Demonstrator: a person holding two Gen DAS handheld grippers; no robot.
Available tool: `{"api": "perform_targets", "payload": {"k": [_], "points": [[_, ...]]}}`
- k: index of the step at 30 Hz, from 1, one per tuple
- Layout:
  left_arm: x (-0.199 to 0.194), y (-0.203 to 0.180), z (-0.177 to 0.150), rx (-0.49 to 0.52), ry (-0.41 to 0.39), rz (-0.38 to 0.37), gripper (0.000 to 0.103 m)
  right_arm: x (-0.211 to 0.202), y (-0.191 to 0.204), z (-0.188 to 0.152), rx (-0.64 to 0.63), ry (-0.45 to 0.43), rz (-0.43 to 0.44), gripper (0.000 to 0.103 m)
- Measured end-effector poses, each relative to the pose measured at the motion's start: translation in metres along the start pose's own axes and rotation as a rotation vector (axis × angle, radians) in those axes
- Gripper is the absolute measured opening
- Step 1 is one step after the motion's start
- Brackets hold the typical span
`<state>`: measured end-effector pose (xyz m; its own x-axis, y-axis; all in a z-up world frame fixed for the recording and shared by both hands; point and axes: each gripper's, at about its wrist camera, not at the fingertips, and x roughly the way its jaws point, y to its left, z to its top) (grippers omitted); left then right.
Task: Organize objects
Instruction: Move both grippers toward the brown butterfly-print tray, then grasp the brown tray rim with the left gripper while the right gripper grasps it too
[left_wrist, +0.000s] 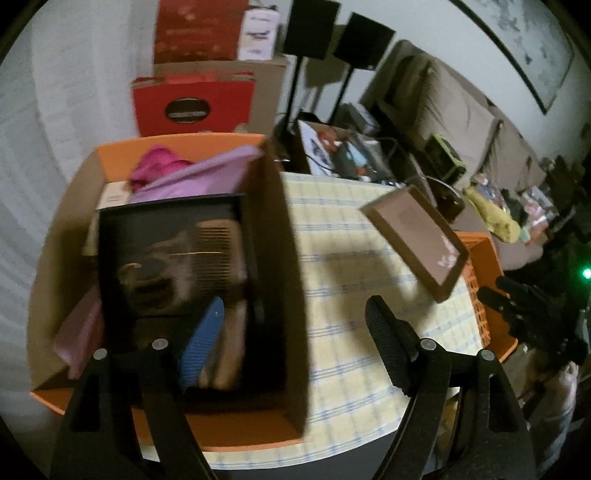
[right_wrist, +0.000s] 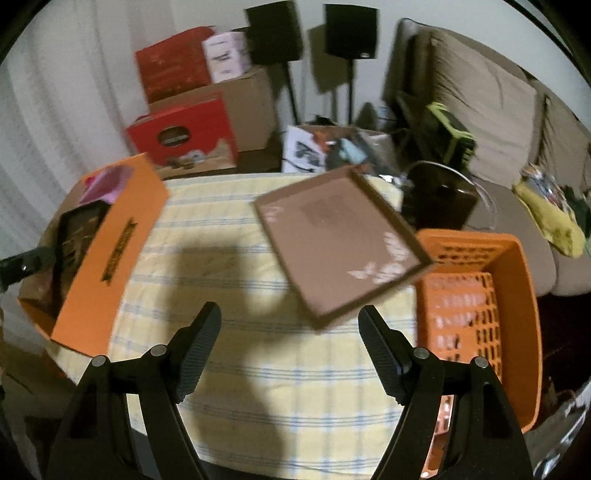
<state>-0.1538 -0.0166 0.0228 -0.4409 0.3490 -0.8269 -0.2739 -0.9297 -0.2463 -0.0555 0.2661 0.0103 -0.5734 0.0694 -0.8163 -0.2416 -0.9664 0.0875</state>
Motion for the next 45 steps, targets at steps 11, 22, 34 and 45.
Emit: {"api": "perform_targets", "payload": {"k": [11, 22, 34, 45], "points": [[0.041, -0.07, 0.003, 0.052, 0.039, -0.056, 0.089, 0.003, -0.066, 0.011, 0.058, -0.005, -0.09, 0.078], [0.088, -0.114, 0.016, 0.04, 0.063, -0.023, 0.09, 0.03, -0.112, 0.033, 0.065, 0.021, -0.145, 0.078], [0.133, -0.142, 0.022, 0.039, 0.097, 0.007, 0.09, 0.063, -0.129, 0.047, 0.042, 0.063, -0.155, 0.078], [0.172, -0.157, 0.023, 0.018, 0.134, 0.011, 0.09, 0.093, -0.126, 0.055, 0.023, 0.104, -0.094, 0.071]]}}
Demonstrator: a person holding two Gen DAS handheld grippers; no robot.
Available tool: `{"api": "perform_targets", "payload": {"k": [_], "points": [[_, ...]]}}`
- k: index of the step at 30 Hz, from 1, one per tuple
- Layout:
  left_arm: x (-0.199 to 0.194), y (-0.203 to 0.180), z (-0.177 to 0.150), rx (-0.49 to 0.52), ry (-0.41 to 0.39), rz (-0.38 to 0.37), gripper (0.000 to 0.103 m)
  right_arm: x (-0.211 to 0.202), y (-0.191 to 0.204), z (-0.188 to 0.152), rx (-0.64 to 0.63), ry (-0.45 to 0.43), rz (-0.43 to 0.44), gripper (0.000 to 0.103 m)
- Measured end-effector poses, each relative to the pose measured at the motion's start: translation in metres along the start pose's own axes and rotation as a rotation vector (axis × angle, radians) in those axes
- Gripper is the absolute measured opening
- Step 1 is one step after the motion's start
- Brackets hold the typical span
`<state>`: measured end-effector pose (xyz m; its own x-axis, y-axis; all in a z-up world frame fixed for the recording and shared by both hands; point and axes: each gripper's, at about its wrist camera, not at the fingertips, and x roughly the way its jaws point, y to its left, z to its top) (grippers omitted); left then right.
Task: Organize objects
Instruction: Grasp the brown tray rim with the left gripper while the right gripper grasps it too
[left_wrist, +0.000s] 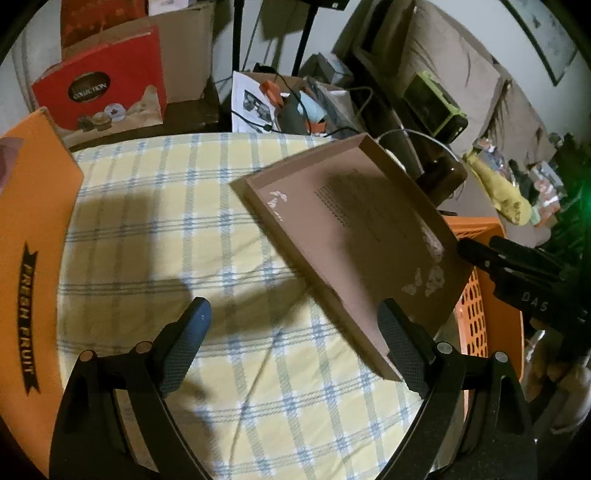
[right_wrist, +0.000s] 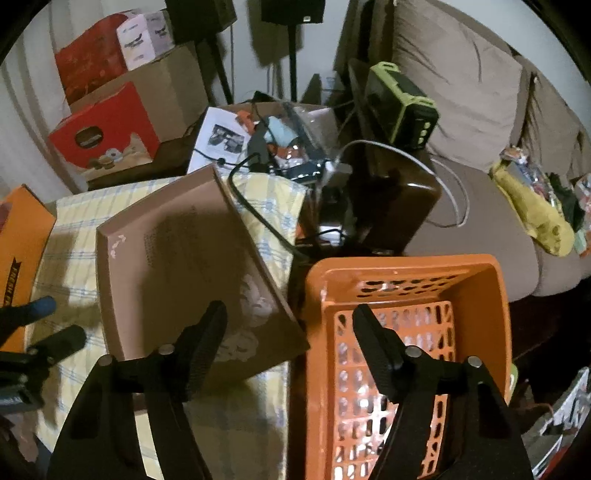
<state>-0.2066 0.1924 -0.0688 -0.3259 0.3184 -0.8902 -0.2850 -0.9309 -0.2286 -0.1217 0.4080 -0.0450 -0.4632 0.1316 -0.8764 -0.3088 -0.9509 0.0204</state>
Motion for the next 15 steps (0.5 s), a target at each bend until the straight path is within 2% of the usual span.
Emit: {"api": "perform_targets", "payload": {"k": [3, 5, 6, 8, 10, 15], "points": [[0.006, -0.004, 0.001, 0.002, 0.002, 0.004, 0.09, 0.006, 0.003, 0.002, -0.014, 0.006, 0.006, 0.062], [0.009, -0.006, 0.001, 0.003, 0.004, 0.002, 0.087, 0.01, 0.006, 0.003, -0.027, 0.018, 0.001, 0.052], [0.01, -0.006, 0.001, 0.002, 0.008, 0.003, 0.081, 0.012, 0.006, 0.003, -0.03, 0.024, -0.001, 0.049], [0.013, -0.007, 0.001, -0.001, 0.017, -0.005, 0.071, 0.017, 0.007, 0.004, -0.035, 0.038, 0.003, 0.035], [0.015, -0.007, 0.001, -0.007, 0.026, -0.011, 0.057, 0.021, 0.006, 0.004, -0.034, 0.047, 0.014, 0.028], [0.022, -0.002, 0.0, -0.038, 0.049, -0.063, 0.046, 0.026, 0.006, 0.004, -0.032, 0.06, 0.006, 0.024]]}}
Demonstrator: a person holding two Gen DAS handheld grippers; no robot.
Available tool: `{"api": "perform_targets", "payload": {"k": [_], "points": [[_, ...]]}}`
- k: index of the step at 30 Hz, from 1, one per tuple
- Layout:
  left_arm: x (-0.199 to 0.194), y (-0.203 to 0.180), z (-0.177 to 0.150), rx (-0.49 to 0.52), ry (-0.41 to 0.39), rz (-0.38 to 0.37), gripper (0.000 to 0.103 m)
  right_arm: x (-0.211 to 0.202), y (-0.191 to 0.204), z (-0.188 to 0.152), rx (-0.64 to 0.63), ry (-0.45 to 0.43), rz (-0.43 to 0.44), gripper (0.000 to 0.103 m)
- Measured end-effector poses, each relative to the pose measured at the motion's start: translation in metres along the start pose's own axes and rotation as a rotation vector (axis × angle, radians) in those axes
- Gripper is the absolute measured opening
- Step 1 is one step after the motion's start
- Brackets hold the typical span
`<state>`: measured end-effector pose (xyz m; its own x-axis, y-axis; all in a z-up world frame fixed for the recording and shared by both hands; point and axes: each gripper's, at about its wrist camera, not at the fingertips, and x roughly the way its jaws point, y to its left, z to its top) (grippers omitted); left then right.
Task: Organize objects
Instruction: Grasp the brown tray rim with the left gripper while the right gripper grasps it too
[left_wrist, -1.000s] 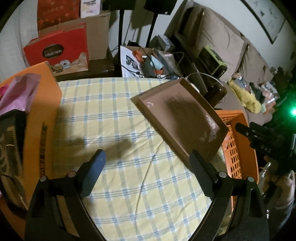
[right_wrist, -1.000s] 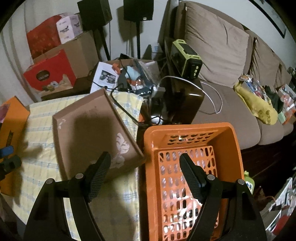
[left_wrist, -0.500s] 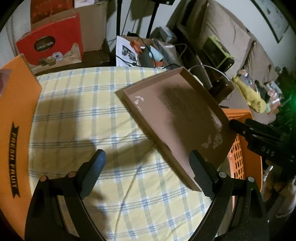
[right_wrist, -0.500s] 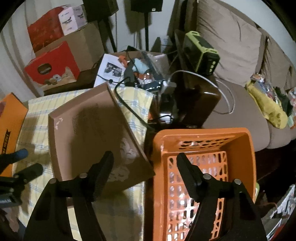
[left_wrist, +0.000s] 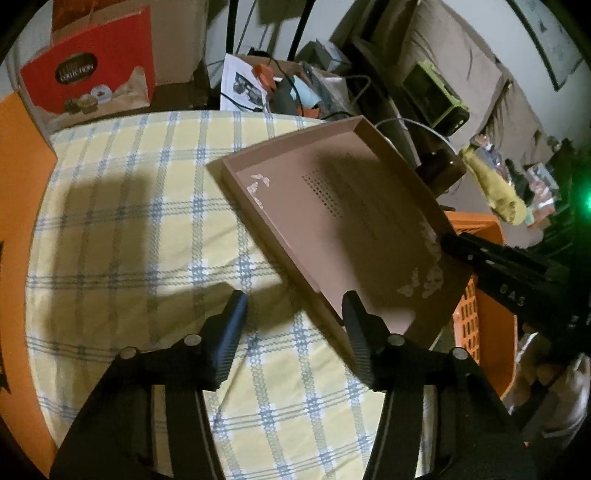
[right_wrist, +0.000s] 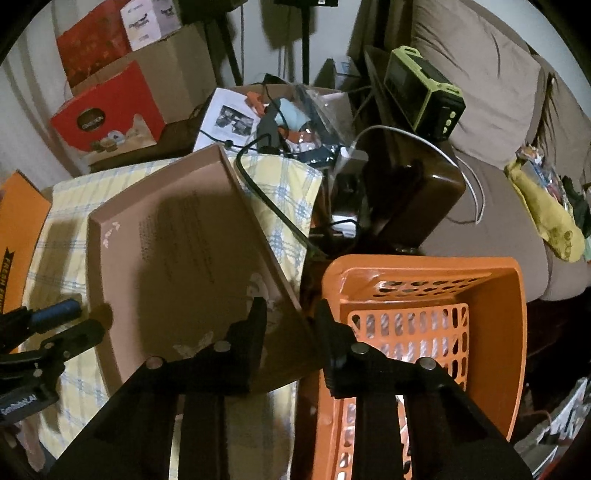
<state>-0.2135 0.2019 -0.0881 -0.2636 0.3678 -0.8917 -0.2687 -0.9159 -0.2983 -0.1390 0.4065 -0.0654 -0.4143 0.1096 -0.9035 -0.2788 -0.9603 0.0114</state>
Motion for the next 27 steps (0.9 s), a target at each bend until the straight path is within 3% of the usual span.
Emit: {"api": "perform_targets", "payload": {"k": [4, 6, 16, 20, 24, 27], "points": [[0.002, 0.002, 0.001, -0.027, 0.015, -0.058, 0.023, -0.002, 0.0, -0.002, -0.006, 0.011, -0.013, 0.012], [0.001, -0.001, 0.001, -0.015, 0.019, -0.056, 0.017, -0.004, 0.001, -0.004, -0.015, 0.021, 0.004, 0.011], [-0.014, 0.01, -0.004, 0.017, 0.009, -0.004, 0.011, -0.028, 0.027, -0.024, -0.052, 0.029, 0.032, 0.008], [-0.023, 0.022, -0.013, 0.043, 0.028, 0.0, 0.01, -0.045, 0.05, -0.04, -0.064, 0.015, 0.106, 0.005], [-0.03, 0.033, -0.021, 0.044, 0.035, 0.029, 0.008, -0.056, 0.073, -0.048, -0.1, -0.017, 0.087, 0.005], [-0.034, 0.04, -0.024, 0.037, 0.033, 0.034, 0.007, -0.057, 0.081, -0.045, -0.129, -0.036, 0.018, 0.01]]}}
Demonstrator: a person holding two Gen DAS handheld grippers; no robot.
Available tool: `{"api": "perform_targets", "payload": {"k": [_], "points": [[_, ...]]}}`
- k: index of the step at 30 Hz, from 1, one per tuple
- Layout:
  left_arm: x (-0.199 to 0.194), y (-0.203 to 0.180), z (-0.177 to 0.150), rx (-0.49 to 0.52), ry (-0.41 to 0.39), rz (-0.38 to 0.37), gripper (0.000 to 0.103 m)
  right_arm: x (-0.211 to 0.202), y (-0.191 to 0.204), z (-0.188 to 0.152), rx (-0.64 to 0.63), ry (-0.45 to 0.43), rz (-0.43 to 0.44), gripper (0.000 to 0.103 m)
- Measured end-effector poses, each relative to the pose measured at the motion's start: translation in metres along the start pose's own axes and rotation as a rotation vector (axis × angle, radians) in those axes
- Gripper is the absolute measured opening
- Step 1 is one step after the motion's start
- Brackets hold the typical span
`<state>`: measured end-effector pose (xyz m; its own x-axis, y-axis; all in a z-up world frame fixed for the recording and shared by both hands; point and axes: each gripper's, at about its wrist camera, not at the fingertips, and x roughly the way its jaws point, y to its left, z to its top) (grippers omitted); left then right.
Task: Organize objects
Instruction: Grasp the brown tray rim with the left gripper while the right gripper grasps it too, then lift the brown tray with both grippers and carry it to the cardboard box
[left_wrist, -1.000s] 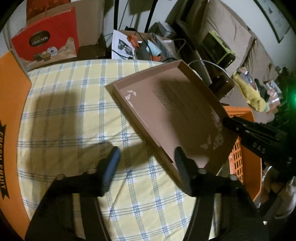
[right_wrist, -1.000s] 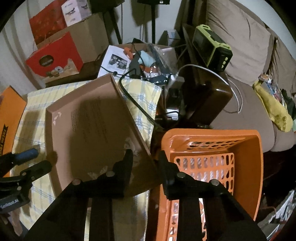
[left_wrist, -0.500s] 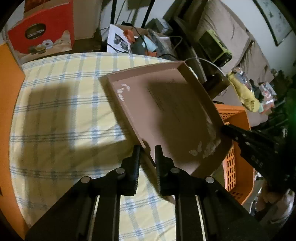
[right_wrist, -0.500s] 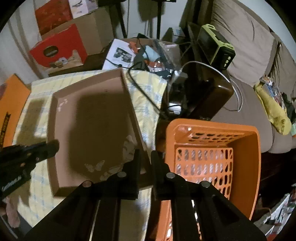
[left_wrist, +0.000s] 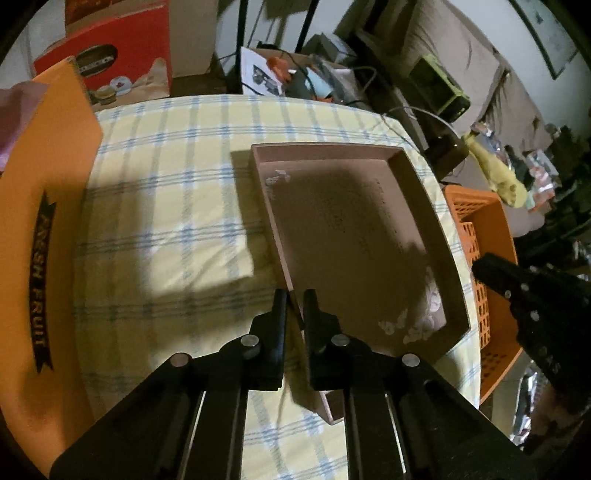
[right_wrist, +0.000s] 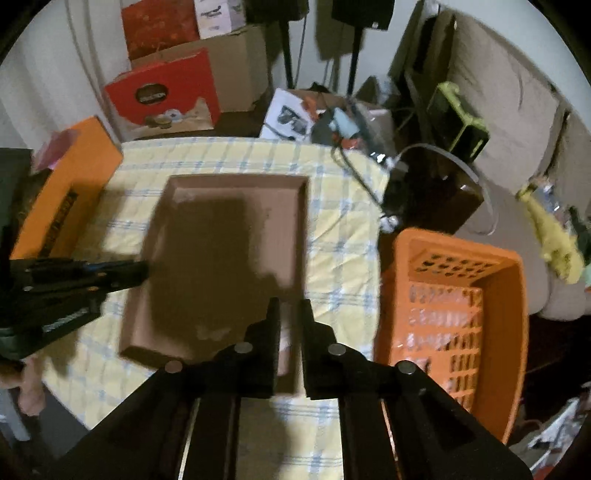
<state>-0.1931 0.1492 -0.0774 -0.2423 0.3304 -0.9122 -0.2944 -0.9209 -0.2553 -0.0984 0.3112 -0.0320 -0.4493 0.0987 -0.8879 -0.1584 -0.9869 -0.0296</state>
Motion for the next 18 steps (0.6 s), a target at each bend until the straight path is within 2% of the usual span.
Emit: {"api": "perform_targets", "payload": {"k": [3, 5, 7, 9, 15, 17, 18], "points": [[-0.005, 0.001, 0.0, 0.011, -0.006, 0.004, 0.007, 0.006, -0.004, 0.002, 0.013, 0.005, -0.021, 0.016], [-0.007, -0.001, 0.001, 0.021, -0.019, 0.022, 0.009, 0.012, -0.007, 0.002, 0.022, 0.01, -0.038, 0.028], [-0.007, -0.003, 0.004, 0.028, -0.023, 0.03, 0.024, 0.017, -0.009, 0.001, 0.035, 0.014, -0.044, 0.034], [-0.005, -0.006, 0.006, 0.032, -0.028, 0.045, 0.031, 0.026, -0.011, 0.0, 0.053, 0.029, -0.036, 0.034], [0.011, -0.009, 0.007, 0.036, -0.002, 0.055, 0.031, 0.047, -0.009, -0.004, 0.073, 0.064, -0.014, 0.034], [0.016, -0.01, 0.006, 0.036, 0.009, 0.049, 0.028, 0.051, -0.01, -0.005, 0.093, 0.062, 0.002, 0.031], [0.019, -0.009, 0.005, 0.034, 0.013, 0.046, 0.021, 0.051, -0.011, -0.005, 0.1, 0.059, 0.013, 0.028]]}}
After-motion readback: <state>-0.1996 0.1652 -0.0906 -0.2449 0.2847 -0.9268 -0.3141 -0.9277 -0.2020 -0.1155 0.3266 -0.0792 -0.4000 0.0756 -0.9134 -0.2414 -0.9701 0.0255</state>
